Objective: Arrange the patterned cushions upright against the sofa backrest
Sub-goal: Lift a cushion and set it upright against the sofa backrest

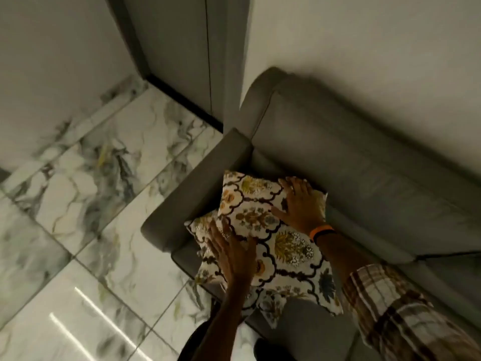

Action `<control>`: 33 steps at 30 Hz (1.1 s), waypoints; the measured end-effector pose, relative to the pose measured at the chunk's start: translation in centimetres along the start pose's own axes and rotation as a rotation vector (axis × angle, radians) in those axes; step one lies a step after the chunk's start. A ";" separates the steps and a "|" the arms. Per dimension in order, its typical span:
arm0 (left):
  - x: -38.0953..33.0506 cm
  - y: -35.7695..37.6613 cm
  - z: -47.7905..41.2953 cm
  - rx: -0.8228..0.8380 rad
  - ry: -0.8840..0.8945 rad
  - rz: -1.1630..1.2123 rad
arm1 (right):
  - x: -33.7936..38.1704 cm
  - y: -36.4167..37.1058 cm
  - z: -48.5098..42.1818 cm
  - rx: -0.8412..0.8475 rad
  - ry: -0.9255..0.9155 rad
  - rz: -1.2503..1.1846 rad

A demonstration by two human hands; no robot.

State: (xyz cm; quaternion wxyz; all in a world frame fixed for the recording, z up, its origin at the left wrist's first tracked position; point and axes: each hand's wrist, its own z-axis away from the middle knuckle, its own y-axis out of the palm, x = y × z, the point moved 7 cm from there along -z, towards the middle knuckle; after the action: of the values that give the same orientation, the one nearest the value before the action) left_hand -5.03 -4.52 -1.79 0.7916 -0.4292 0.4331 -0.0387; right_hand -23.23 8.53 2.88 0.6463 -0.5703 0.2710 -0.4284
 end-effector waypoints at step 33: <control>-23.6 25.7 19.4 0.380 0.066 0.545 | -44.4 4.5 37.8 -0.504 0.764 -1.323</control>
State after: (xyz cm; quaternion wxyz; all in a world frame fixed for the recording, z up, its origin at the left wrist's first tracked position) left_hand -13.81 34.40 0.24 0.8243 -0.1408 0.5425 0.0804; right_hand -12.01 65.86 0.01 -0.0269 -0.5554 0.1677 -0.8141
